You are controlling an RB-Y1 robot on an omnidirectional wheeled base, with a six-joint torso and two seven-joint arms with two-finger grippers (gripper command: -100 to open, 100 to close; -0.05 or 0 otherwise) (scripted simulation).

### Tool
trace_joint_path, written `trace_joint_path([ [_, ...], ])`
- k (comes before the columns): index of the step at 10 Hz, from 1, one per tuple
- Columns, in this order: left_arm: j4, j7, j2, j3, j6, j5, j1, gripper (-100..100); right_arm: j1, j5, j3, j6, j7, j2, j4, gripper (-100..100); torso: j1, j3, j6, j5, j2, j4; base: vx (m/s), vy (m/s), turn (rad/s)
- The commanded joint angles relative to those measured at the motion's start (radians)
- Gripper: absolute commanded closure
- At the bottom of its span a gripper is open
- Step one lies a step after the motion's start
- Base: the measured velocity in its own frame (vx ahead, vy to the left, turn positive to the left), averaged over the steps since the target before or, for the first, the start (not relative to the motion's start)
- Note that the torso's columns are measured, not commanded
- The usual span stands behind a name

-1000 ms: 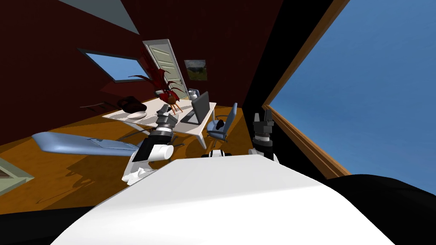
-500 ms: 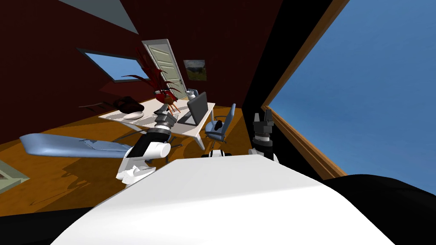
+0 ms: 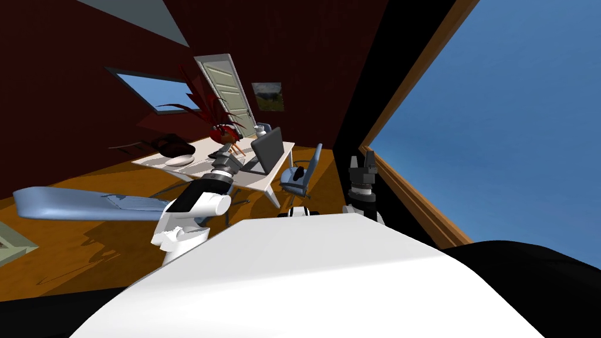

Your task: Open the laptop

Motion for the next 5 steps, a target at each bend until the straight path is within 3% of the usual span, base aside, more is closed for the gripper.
trace_joint_path([
  [1, 0.0, 0.019, 0.023, 0.017, 0.059, 0.02, -0.015, -100, 0.0, 0.0, 0.0, 0.0, 0.0, 0.0, 0.0, 0, -0.001, 0.0, 0.0, 0.0, -0.001, 0.0, 0.036, -0.061, 0.006],
  [5, -0.003, 0.052, 0.067, 0.049, 0.164, 0.056, -0.044, -100, 0.0, 0.0, 0.0, 0.0, 0.0, 0.0, 0.0, 0, -0.001, 0.0, 0.0, 0.0, 0.001, 0.0, 0.032, -0.067, 0.007],
])
